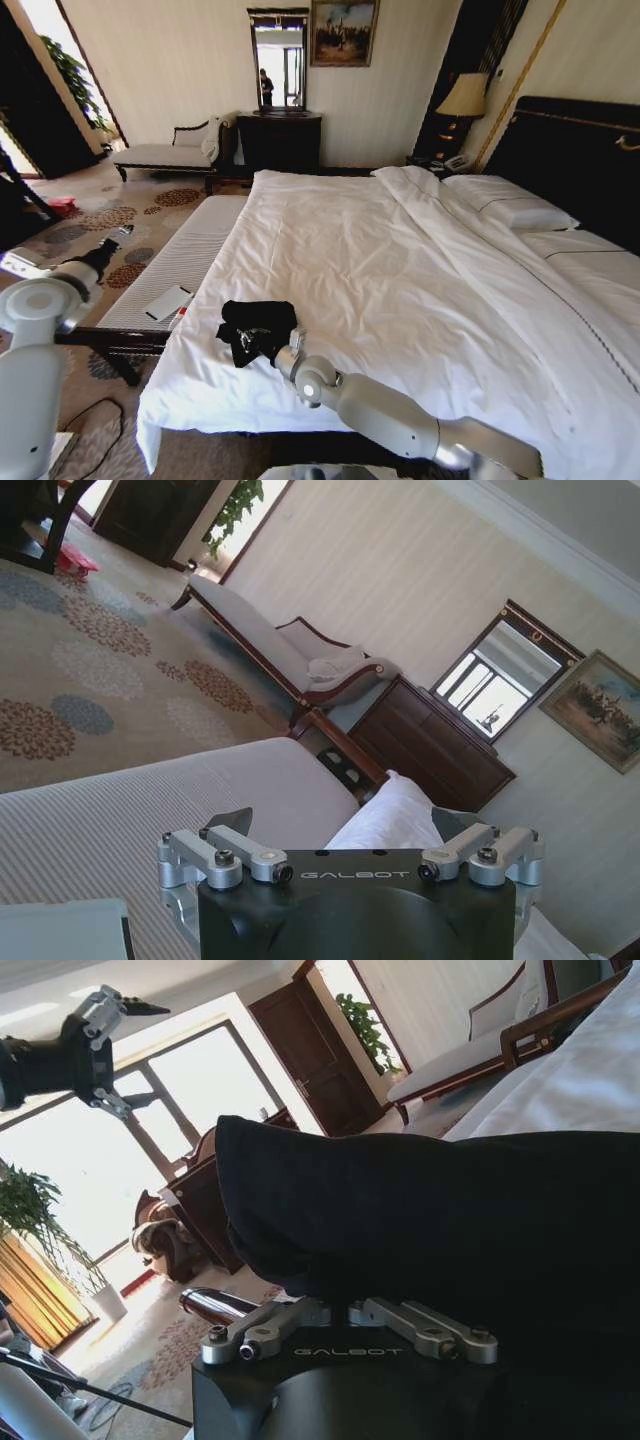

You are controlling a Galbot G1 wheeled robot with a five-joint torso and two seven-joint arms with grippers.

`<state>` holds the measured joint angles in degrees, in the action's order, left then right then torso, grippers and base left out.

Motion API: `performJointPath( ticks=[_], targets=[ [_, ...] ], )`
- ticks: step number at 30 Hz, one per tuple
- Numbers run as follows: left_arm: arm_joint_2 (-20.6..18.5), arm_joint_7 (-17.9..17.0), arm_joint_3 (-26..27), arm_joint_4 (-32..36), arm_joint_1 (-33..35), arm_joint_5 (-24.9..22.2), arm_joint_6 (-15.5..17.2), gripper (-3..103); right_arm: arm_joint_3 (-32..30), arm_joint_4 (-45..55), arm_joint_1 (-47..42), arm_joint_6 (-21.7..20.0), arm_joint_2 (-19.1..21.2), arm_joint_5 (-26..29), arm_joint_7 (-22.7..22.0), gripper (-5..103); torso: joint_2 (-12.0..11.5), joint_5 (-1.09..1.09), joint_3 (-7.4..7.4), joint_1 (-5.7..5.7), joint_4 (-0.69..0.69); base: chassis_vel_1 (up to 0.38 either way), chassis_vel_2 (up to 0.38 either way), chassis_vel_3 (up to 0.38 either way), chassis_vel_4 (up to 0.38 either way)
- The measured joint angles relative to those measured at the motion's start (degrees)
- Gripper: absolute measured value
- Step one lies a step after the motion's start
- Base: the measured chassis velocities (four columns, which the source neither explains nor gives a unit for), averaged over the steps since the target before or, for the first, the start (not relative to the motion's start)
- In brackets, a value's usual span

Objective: Fold the clothes on the bed.

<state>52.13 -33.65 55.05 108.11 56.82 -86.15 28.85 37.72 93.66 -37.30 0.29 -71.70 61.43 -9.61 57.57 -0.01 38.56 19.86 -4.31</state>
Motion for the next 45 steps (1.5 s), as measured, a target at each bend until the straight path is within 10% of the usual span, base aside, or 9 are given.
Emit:
performJointPath(
  ticks=[26,34,45],
  targets=[
    [0.35,-0.08,1.77,2.03,4.09,1.9,-0.28,100,1.83,3.72,6.39,0.6,-0.48,2.27,0.51,96,0.0,0.02,0.0,0.0,0.01,0.0,0.0,0.0,0.0],
    [0.79,0.13,1.71,1.14,4.31,2.78,-0.32,100,-1.97,6.13,3.45,3.88,7.24,2.26,3.25,100,0.0,0.03,-0.01,0.0,-0.04,0.0,0.0,0.0,0.0],
    [0.36,0.14,1.06,0.72,4.08,3.2,-0.35,100,0.14,-2.79,4.85,3.9,-1.76,1.91,3.18,100,0.0,0.01,0.0,0.0,0.02,0.0,0.0,0.0,0.0]
  ],
)
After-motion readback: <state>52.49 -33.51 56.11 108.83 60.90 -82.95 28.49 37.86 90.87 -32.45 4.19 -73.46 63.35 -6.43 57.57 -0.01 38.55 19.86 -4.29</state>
